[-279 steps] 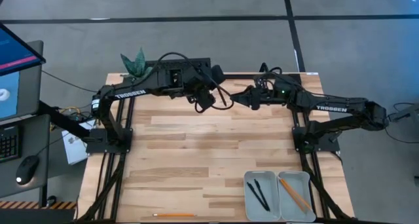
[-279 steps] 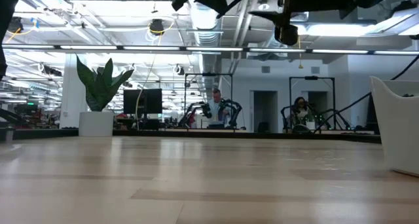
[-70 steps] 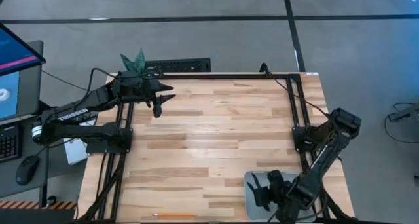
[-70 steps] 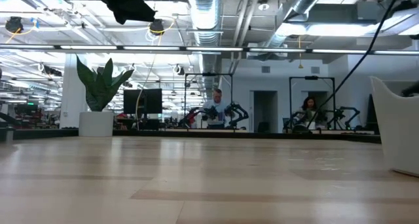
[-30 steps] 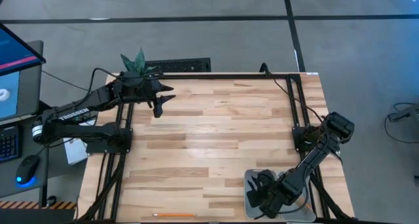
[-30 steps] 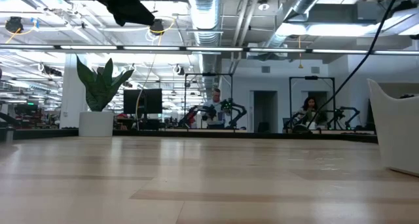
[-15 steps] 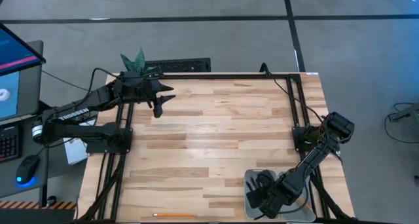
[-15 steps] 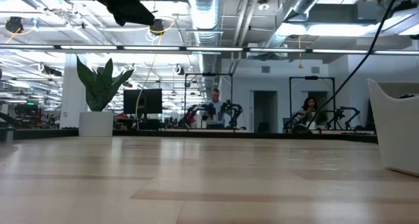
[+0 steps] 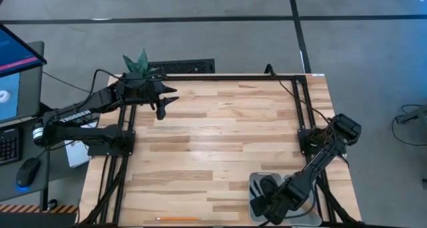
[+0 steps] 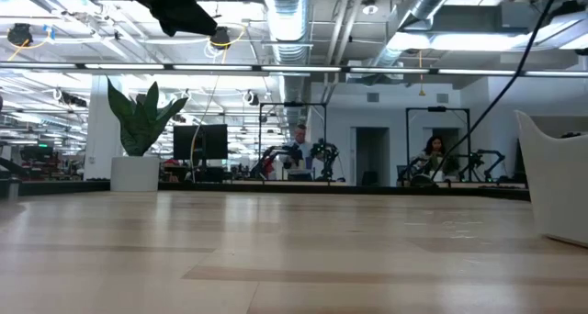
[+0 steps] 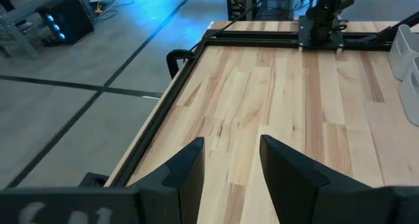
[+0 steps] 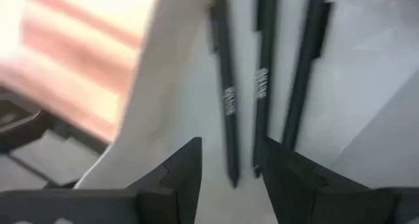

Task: Sort pens & pencils
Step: Put the orange pencil into the bottom right gray bin

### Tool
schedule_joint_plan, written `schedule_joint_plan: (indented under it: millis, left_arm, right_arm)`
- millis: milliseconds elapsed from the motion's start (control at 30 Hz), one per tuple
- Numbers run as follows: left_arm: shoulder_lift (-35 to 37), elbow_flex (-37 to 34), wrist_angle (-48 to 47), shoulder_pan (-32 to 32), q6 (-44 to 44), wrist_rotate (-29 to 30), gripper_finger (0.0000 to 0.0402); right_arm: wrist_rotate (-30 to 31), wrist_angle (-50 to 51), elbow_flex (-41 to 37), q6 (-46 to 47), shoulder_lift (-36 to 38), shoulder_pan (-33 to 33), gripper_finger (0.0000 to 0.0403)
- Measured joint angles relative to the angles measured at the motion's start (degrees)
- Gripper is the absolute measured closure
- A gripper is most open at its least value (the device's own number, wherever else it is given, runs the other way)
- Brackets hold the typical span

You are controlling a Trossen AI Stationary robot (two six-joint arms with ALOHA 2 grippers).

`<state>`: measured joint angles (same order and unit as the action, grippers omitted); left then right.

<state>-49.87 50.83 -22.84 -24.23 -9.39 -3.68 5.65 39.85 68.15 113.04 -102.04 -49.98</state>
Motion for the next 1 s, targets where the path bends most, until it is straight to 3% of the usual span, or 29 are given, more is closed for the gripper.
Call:
schedule_joint_plan:
  millis: [400,667,1000]
  left_arm:
    - [0.00,0.00,0.01,0.00,0.02,0.00,0.0262]
    - [0.01,0.02,0.01,0.00,0.28,-0.01,0.0262]
    - [0.02,0.04,-2.67,0.01,-0.51,-0.25,0.0262]
  right_arm:
    - [0.39,18.85,15.32,-14.19,0.02,4.78,0.0231]
    - [0.44,24.58,23.80,-35.84,0.04,12.17,0.0234]
    - [0.44,24.19,24.27,-61.52,0.07,22.85,0.0232]
